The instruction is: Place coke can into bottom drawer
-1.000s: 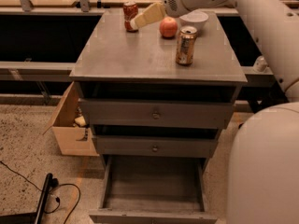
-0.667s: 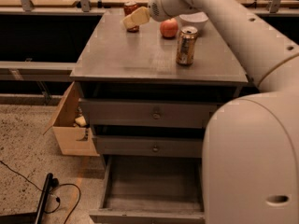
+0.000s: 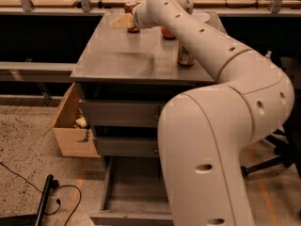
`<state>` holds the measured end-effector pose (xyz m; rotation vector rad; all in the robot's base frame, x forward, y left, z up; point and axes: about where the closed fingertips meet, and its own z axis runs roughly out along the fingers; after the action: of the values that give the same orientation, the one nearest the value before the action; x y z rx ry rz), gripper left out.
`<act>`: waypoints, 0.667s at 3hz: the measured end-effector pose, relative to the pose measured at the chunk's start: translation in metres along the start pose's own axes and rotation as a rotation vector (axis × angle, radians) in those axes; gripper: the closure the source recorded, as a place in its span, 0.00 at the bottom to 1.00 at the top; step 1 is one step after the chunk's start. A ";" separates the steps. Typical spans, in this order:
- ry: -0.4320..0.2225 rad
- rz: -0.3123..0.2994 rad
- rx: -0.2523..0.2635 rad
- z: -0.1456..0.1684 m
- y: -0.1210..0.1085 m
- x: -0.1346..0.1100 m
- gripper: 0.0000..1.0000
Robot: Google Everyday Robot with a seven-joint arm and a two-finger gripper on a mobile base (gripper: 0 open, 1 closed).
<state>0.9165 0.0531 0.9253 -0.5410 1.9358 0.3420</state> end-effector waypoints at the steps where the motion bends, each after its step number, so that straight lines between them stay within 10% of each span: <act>1: -0.043 0.026 0.061 0.036 -0.006 -0.003 0.00; 2: -0.112 0.007 0.114 0.065 -0.019 -0.007 0.00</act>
Offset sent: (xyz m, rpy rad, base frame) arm 0.1054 0.0169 -0.0242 0.0274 -0.2324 -0.1616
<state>0.9795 0.0691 0.9048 -0.4314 1.8374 0.2591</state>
